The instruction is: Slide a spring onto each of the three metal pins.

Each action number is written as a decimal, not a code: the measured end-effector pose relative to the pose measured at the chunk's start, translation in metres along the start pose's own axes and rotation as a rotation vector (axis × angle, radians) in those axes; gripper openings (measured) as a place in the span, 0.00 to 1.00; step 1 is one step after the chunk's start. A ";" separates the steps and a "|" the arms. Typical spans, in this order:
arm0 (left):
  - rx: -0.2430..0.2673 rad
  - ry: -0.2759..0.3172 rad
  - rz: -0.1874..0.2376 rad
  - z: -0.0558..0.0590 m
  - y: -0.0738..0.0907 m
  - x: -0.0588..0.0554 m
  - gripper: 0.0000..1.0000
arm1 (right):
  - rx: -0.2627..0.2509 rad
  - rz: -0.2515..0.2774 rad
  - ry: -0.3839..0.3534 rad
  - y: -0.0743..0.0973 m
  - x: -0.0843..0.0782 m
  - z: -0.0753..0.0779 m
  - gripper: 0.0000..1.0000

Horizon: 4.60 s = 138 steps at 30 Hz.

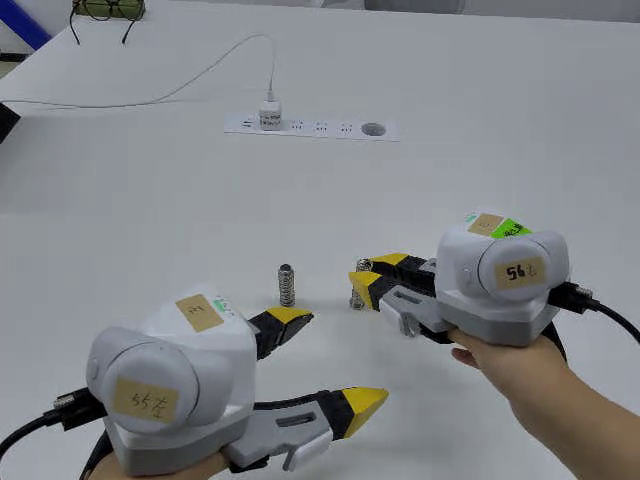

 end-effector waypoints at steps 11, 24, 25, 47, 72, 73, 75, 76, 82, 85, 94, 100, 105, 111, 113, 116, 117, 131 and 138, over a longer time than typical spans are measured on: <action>0.003 -0.005 -0.001 -0.002 0.001 0.000 0.58 | 0.005 -0.047 0.010 -0.002 -0.010 -0.002 0.12; 0.008 -0.012 -0.004 -0.002 0.001 0.001 0.57 | -0.006 -0.049 -0.035 0.004 -0.002 -0.001 0.25; 0.009 -0.018 -0.005 -0.002 0.002 0.001 0.56 | -0.010 -0.046 -0.033 0.006 0.000 -0.001 0.26; -0.008 -0.113 -0.030 0.000 -0.016 0.009 0.51 | 0.013 0.024 -0.077 0.050 0.034 -0.012 0.42; -0.038 -0.142 -0.075 0.001 -0.063 0.014 0.41 | 0.003 0.041 -0.123 0.106 0.020 -0.003 0.50; -0.038 -0.144 -0.077 0.001 -0.065 0.014 0.40 | 0.001 0.039 -0.124 0.108 0.018 -0.002 0.50; -0.039 -0.149 -0.082 0.001 -0.069 0.013 0.39 | -0.004 0.038 -0.129 0.112 0.016 0.000 0.50; -0.041 -0.151 -0.083 0.001 -0.071 0.012 0.39 | -0.005 0.037 -0.128 0.113 0.015 0.001 0.50; -0.052 -0.172 -0.113 0.001 -0.083 0.007 0.36 | -0.022 0.021 -0.121 0.122 0.007 0.006 0.51; -0.060 -0.174 -0.117 0.000 -0.088 0.006 0.33 | -0.035 0.019 -0.127 0.127 0.002 0.010 0.50; -0.060 -0.147 -0.116 -0.005 -0.102 0.001 0.26 | -0.067 0.010 -0.151 0.138 -0.013 0.021 0.47; -0.069 -0.145 -0.128 -0.007 -0.108 -0.003 0.23 | -0.079 0.008 -0.170 0.143 -0.021 0.025 0.47; -0.076 -0.175 -0.157 -0.006 -0.111 -0.008 0.19 | -0.070 -0.004 -0.182 0.143 -0.026 0.025 0.48; -0.080 -0.167 -0.152 -0.006 -0.113 -0.005 0.17 | -0.061 -0.020 -0.157 0.144 -0.030 0.024 0.50; -0.084 -0.163 -0.155 -0.005 -0.114 -0.005 0.15 | -0.060 -0.026 -0.156 0.144 -0.031 0.024 0.51; -0.077 -0.161 -0.161 -0.006 -0.114 -0.005 0.11 | -0.059 -0.030 -0.165 0.145 -0.033 0.024 0.51; -0.075 -0.159 -0.165 -0.006 -0.115 -0.004 0.11 | -0.062 -0.031 -0.166 0.145 -0.033 0.024 0.51; -0.097 -0.199 -0.178 -0.001 -0.108 -0.004 0.10 | -0.081 0.012 -0.265 0.144 -0.028 0.029 0.50; -0.094 -0.224 -0.146 0.004 -0.094 0.002 0.10 | -0.082 0.045 -0.320 0.143 -0.021 0.032 0.49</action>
Point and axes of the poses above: the centre of the closed fingertips' face, and the gripper's own axes: y roughly backward along the fingers, z roughly to its right, x roughly out of its top, the point moved 7 cm from there along y, roughly backward along the fingers, and after that the axes turned 1 degree about z, right-handed, at the moved point
